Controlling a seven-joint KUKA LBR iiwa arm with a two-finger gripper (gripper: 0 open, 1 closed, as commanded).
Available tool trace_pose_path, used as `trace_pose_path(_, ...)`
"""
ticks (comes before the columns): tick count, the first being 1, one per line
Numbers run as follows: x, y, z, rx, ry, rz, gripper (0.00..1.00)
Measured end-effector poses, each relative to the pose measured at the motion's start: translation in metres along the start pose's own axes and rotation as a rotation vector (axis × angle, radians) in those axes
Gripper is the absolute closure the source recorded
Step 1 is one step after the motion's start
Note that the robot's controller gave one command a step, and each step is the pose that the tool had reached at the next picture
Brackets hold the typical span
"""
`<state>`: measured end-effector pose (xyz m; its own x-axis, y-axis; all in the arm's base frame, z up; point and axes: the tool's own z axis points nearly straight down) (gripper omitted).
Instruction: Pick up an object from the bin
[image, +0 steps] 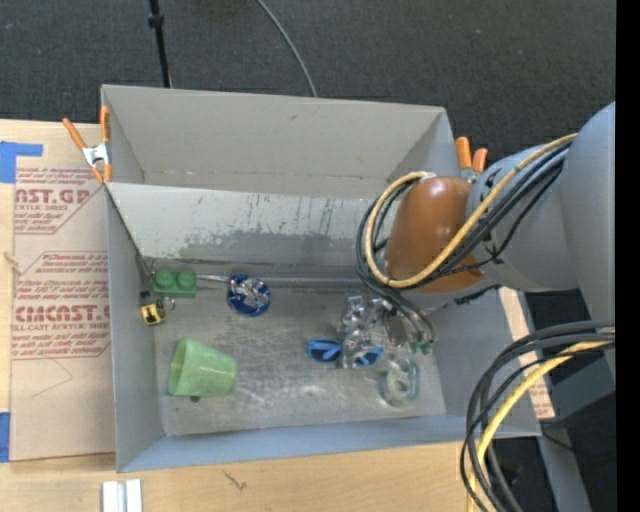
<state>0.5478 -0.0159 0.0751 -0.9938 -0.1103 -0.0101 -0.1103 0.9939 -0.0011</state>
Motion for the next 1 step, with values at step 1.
trace_pose_path(1, 0.0022, 0.0044, -0.1463, 0.000, 0.000, -0.032, 1.00)
